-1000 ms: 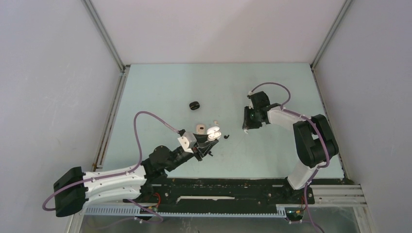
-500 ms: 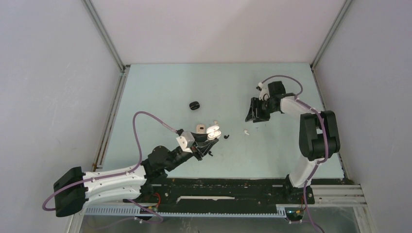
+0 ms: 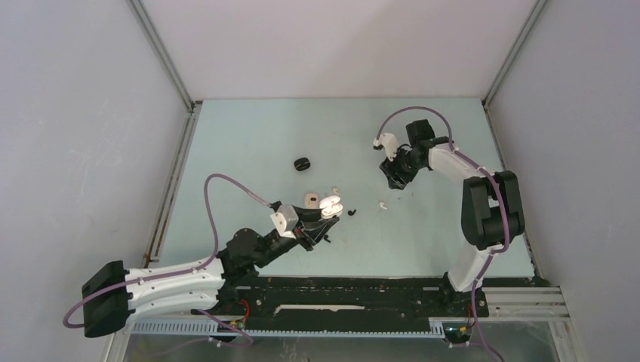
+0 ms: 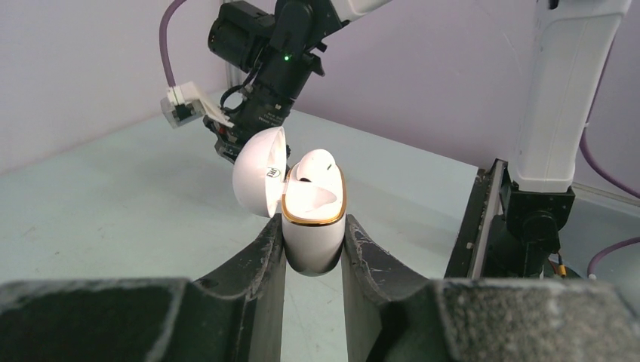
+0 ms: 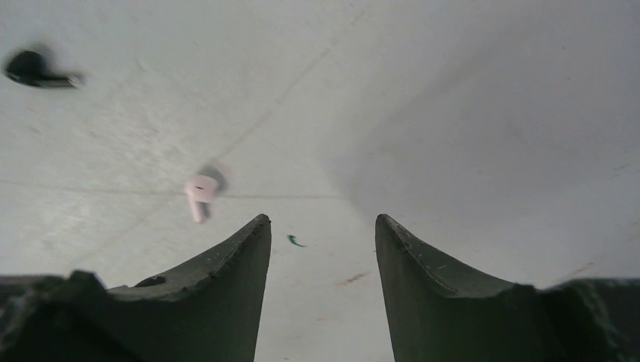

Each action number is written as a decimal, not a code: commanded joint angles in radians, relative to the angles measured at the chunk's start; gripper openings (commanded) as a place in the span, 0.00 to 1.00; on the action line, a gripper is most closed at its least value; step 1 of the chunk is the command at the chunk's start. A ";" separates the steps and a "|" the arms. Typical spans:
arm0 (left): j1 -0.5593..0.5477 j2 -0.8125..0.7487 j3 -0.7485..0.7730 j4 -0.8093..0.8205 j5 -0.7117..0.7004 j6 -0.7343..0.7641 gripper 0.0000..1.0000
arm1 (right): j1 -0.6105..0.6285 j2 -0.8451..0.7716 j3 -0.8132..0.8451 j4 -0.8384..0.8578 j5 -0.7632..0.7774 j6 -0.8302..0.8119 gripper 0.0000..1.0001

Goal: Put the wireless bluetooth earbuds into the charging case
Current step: Pick up the earbud from the center of the board.

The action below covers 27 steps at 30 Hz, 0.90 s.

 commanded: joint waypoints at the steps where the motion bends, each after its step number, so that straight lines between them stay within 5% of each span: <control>1: -0.015 -0.033 0.002 0.011 -0.001 -0.002 0.01 | 0.019 0.042 0.027 -0.020 0.113 -0.213 0.55; 27: -0.015 -0.040 -0.040 0.038 0.008 0.003 0.01 | 0.135 0.083 -0.023 -0.128 0.116 -0.249 0.54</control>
